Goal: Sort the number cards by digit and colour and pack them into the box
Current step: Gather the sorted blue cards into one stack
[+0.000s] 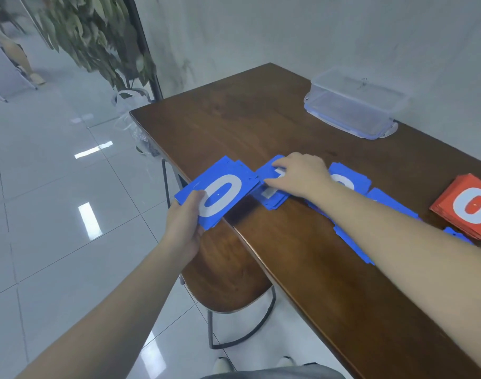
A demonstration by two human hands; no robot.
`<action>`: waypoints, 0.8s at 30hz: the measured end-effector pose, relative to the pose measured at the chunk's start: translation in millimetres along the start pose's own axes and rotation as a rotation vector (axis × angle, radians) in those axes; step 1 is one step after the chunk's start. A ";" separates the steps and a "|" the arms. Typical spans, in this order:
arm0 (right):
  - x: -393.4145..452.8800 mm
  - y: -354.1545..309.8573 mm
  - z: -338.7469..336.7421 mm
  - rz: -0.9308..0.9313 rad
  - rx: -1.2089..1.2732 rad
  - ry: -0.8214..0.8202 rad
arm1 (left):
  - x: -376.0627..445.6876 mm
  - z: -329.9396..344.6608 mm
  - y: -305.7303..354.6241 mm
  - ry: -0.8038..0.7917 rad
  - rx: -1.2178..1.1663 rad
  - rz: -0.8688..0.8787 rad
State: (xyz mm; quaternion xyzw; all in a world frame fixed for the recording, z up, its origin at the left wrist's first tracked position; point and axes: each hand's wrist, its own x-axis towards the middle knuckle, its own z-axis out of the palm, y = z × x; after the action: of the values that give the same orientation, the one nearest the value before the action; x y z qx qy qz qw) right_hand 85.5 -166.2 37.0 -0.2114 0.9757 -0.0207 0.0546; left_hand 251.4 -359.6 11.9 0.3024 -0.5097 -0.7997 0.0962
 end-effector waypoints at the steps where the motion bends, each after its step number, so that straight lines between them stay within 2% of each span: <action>1: -4.2 -10.7 3.4 -0.008 -0.017 0.002 | -0.9 -0.5 -1.8 -0.003 0.003 0.000; 5: -20.8 -39.1 14.8 -0.067 0.006 0.027 | -5.0 -6.6 -6.6 0.008 0.055 0.028; 10: -47.0 -58.5 6.0 -0.049 0.197 0.022 | -1.0 -18.3 -13.8 0.007 0.081 -0.021; 12: -60.4 -70.6 5.3 -0.114 0.189 0.042 | -1.0 -18.5 -16.0 -0.005 0.111 0.000; 15: -70.9 -80.0 7.5 -0.167 0.237 0.070 | 0.0 -18.0 -15.4 0.069 0.070 0.002; 19: -63.7 -54.2 11.3 -0.162 0.418 0.161 | -0.7 -20.0 -11.5 0.048 0.027 -0.027; 22: -56.0 -11.8 8.3 -0.100 0.352 0.252 | -7.3 -16.6 -10.8 0.022 0.010 -0.015; 24: -52.4 20.1 3.3 -0.011 0.285 0.209 | -13.2 -12.4 -12.8 0.029 -0.007 -0.005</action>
State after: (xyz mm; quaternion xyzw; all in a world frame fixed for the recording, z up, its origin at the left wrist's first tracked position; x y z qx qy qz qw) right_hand 125.1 -126.3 37.5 -0.2037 0.9620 -0.1810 -0.0177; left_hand 271.1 -356.9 2.1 0.3151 -0.5048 -0.7971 0.1026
